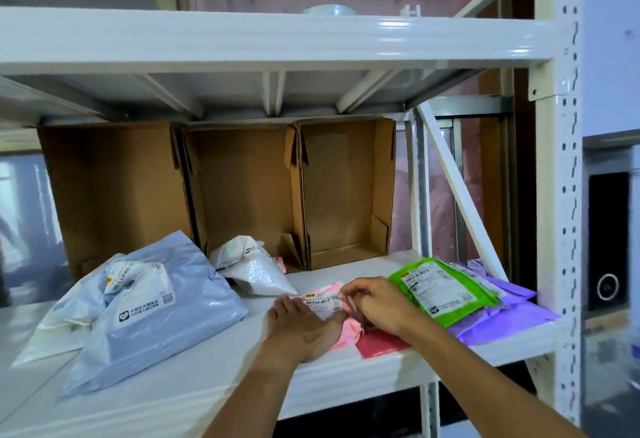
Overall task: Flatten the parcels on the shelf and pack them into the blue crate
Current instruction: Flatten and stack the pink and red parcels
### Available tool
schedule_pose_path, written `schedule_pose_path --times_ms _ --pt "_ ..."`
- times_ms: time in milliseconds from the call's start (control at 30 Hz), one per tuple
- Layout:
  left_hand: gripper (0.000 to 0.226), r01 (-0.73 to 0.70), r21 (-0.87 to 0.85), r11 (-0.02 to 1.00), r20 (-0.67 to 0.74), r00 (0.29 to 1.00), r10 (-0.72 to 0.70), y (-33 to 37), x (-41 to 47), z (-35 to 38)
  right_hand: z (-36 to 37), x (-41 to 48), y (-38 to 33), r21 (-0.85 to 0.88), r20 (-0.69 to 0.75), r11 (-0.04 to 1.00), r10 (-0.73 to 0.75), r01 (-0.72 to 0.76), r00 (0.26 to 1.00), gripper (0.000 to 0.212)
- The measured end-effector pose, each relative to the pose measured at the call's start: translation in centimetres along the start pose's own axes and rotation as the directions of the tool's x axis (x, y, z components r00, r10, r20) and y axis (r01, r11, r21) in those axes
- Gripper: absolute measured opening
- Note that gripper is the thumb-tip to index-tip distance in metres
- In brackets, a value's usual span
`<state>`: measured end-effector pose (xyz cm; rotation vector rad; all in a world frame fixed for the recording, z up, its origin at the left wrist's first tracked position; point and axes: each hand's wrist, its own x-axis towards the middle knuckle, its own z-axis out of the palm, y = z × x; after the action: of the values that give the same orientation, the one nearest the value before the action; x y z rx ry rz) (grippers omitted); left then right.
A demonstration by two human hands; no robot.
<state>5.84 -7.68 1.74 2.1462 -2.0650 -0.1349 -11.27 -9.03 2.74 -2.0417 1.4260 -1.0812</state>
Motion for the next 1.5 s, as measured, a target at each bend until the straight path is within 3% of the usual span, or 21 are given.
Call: schedule_pose_path --times_ms 100,167,300,400,533,700,800,867,967,1100,1167,1300,1367,1433,1500 --pt "0.116 0.009 -0.028 1.0 -0.034 0.999 -0.01 0.1 0.1 0.4 0.2 0.2 0.1 -0.032 -0.049 0.999 0.022 -0.023 0.999 0.028" --pt "0.103 -0.012 -0.067 0.998 -0.095 0.995 0.006 -0.2 0.5 0.2 0.0 0.3 0.1 -0.086 -0.128 0.996 0.017 -0.028 0.992 0.026" --pt "0.053 0.018 -0.482 0.876 -0.24 0.959 -0.152 -2.0 2.3 -0.7 -0.2 0.2 0.1 -0.09 -0.158 0.995 0.037 -0.052 0.987 0.024" --pt "0.042 0.057 -0.594 0.802 -0.264 0.929 -0.261 -2.5 2.1 -1.1 -0.1 0.0 -0.1 -0.121 -0.134 0.991 0.043 -0.06 0.99 0.023" --pt "0.034 0.038 -0.524 0.851 -0.28 0.936 -0.214 -1.9 1.3 -1.3 -0.3 -0.2 -0.4 -0.146 -0.125 0.988 0.027 -0.046 0.992 0.021" --pt "0.041 -0.014 -0.417 0.909 -0.256 0.961 -0.102 -1.6 0.2 -1.5 -0.6 -0.7 -1.3 -0.261 -0.195 0.965 -0.091 0.038 0.977 0.022" --pt "0.039 -0.007 -0.422 0.907 -0.232 0.968 -0.1 -1.8 -0.1 -1.5 -0.4 -2.9 -2.4 -0.294 -0.046 0.944 -0.169 0.149 0.985 0.027" --pt "0.037 -0.015 -0.351 0.936 -0.208 0.976 -0.063 -1.6 0.0 -1.4 0.0 -4.4 -3.0 -0.451 0.048 0.861 -0.241 0.236 0.969 0.037" --pt "0.033 -0.041 -0.246 0.969 -0.188 0.982 -0.006 -1.2 0.0 -0.9 0.1 -5.4 -3.5 -0.69 0.06 0.669 -0.326 0.275 0.944 0.052" --pt "0.039 -0.051 -0.208 0.977 -0.189 0.982 0.011 -1.3 0.3 -0.7 -0.5 -4.4 -4.4 -0.858 0.092 0.454 -0.326 0.241 0.941 0.06" --pt "0.047 -0.055 -0.207 0.977 -0.183 0.983 0.017 -1.5 0.5 -0.5 -1.0 -4.6 -5.2 -0.88 0.102 0.417 -0.303 0.228 0.947 0.057" --pt "0.06 -0.06 -0.182 0.981 -0.153 0.988 0.032 -1.6 0.8 -0.6 -1.2 -5.3 -5.9 -0.796 0.007 0.593 -0.193 0.122 0.981 0.054" --pt "0.055 -0.06 -0.161 0.985 -0.141 0.989 0.037 -1.6 1.1 -0.5 -0.9 -6.1 -6.0 -0.734 0.112 0.677 0.039 0.056 0.993 0.062" --pt "0.052 -0.078 -0.126 0.989 -0.124 0.99 0.063 -1.4 1.0 -0.4 -0.8 -7.1 -5.8 -0.63 0.303 0.776 0.259 -0.011 0.917 0.081" --pt "0.051 -0.104 -0.084 0.991 -0.114 0.989 0.094 -1.2 0.9 -0.4 -0.9 -7.9 -5.5 -0.499 0.325 0.862 0.284 -0.091 0.902 0.081"
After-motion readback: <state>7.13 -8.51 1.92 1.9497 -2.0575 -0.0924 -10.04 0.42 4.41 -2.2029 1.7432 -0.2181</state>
